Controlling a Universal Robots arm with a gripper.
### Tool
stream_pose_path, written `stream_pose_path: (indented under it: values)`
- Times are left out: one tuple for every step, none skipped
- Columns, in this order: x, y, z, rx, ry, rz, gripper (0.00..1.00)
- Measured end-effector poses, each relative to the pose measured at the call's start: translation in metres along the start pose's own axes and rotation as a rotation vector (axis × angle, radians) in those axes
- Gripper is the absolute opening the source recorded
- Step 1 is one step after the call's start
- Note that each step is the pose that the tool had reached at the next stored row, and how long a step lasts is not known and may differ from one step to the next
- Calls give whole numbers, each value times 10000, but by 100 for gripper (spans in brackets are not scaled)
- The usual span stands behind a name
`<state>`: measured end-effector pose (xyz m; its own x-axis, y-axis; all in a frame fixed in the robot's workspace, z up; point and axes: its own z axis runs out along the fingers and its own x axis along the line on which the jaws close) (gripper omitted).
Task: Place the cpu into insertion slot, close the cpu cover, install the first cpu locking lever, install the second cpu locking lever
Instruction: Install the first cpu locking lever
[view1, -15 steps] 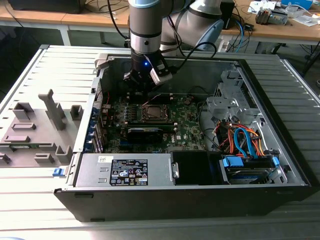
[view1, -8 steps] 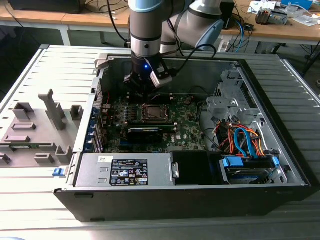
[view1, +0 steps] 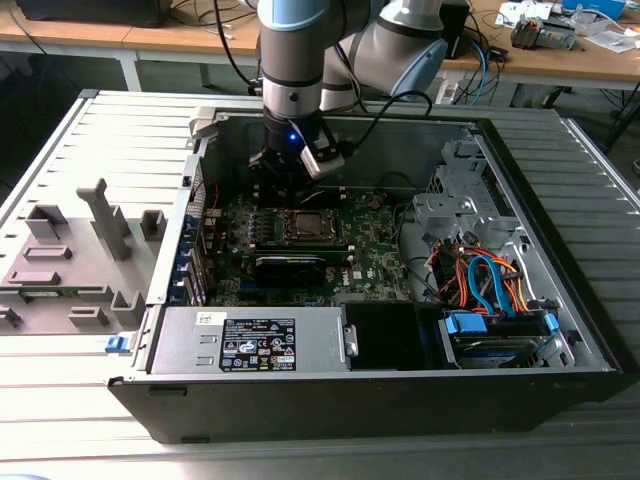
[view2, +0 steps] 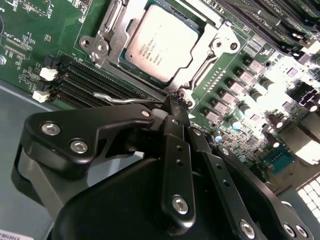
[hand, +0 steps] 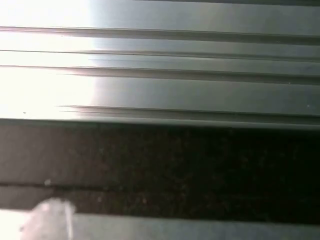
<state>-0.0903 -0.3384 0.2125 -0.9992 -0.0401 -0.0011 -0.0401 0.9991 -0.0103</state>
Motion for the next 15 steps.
stream_pose_path:
  values:
    - [-13,2,10,6,0,-4,11]
    - [-23,3,18,13,1,-8,11]
    - [-38,4,26,21,1,-12,11]
    - [-54,6,32,27,1,-17,11]
    - [-63,7,35,29,0,-21,11]
    - [-71,7,38,30,0,-24,11]
    - [-88,8,43,34,0,-30,11]
    - [-96,9,46,35,0,-34,11]
    - [-104,9,48,37,0,-38,11]
    - [-116,10,52,40,0,-43,11]
    - [-125,10,55,41,1,-47,11]
    - [-134,10,57,43,0,-51,11]
    - [-143,10,60,45,1,-55,11]
    - [-153,10,62,47,1,-60,11]
    - [-161,10,65,50,1,-63,11]
